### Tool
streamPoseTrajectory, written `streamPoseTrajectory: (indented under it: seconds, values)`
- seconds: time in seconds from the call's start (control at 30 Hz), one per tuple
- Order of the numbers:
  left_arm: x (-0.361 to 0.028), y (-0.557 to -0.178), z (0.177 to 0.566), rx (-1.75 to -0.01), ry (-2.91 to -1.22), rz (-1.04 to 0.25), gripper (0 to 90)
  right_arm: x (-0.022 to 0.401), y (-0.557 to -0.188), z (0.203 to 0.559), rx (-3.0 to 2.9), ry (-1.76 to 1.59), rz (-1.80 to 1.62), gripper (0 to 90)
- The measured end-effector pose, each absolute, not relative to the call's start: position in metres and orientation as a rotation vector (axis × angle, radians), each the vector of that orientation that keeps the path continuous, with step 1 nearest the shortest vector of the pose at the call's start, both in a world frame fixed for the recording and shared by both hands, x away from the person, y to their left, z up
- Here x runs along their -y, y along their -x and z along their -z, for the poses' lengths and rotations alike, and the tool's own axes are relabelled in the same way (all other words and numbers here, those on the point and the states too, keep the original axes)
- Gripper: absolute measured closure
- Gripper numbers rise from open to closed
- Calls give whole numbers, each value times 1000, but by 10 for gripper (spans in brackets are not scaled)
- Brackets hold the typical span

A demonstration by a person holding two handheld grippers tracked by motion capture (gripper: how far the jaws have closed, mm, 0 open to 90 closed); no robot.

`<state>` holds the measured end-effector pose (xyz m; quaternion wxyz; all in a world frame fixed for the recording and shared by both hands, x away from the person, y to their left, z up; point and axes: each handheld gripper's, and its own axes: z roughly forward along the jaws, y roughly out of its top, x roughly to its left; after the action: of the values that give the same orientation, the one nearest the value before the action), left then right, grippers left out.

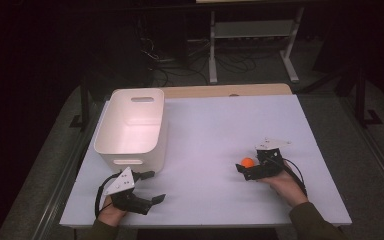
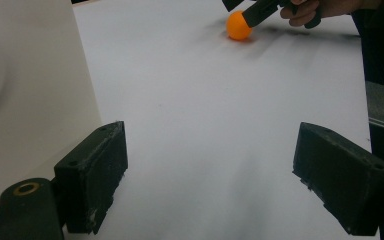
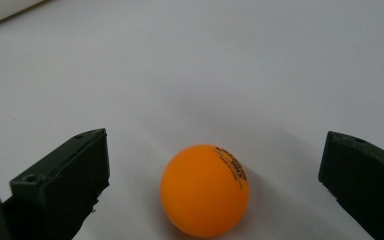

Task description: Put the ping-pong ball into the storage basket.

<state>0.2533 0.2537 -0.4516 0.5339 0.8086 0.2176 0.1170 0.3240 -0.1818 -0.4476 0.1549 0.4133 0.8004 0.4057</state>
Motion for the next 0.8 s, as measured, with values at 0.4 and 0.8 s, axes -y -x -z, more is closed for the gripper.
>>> streamPoseTrajectory:
  seconds: [0.4,0.8]
  values:
    - [-254,-253,452,-518,-1927,-279,141,180,-325,455,-2330,-1173,-1103,0]
    - [-254,-253,452,-517,-1927,-280,141,177,-325,459,-2362,-1145,-1050,0]
